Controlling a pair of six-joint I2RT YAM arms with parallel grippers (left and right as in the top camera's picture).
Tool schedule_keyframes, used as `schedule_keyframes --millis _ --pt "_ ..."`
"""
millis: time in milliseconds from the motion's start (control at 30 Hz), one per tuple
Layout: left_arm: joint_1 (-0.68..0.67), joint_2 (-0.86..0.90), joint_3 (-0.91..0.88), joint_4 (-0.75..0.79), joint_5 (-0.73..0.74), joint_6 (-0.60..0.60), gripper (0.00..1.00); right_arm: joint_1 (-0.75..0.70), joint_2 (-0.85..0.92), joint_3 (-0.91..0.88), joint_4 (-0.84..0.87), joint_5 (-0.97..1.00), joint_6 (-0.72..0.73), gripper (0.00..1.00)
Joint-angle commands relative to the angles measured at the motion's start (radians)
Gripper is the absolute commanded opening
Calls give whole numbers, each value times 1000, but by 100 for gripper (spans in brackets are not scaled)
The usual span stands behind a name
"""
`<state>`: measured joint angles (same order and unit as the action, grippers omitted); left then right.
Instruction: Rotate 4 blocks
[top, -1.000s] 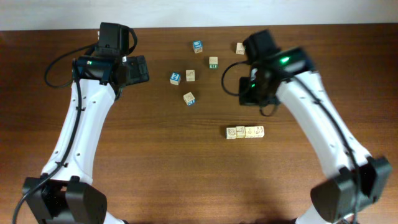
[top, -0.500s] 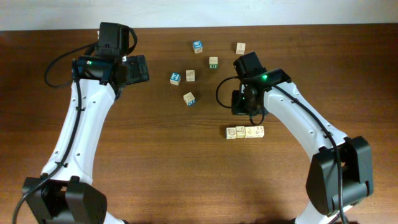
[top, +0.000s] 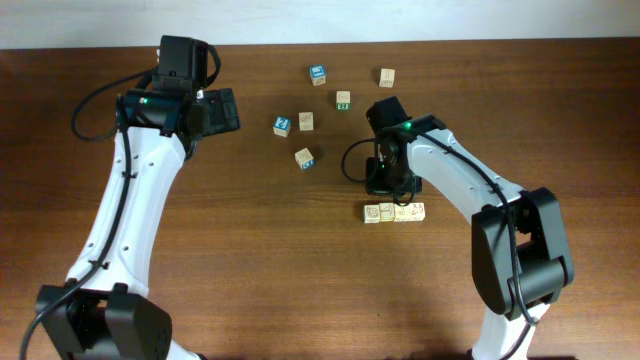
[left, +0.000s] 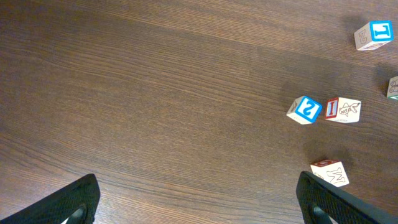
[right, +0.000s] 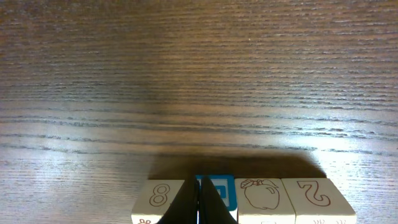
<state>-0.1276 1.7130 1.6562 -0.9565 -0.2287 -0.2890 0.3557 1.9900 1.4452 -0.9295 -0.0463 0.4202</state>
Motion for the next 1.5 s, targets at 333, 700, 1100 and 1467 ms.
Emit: schedule_keyframes --millis 333,700,1100,1467 --pt "2 -24 14 1 0 -10 99 -4 8 -31 -31 -2 15 4" --pt "2 -24 14 2 0 -10 99 -4 8 -31 -44 -2 15 4" --pt "2 -24 14 6 0 -10 99 -322 -20 158 -370 -32 -155 4" --pt "2 -24 14 9 1 -10 99 -271 -19 -172 -48 -109 -210 4"
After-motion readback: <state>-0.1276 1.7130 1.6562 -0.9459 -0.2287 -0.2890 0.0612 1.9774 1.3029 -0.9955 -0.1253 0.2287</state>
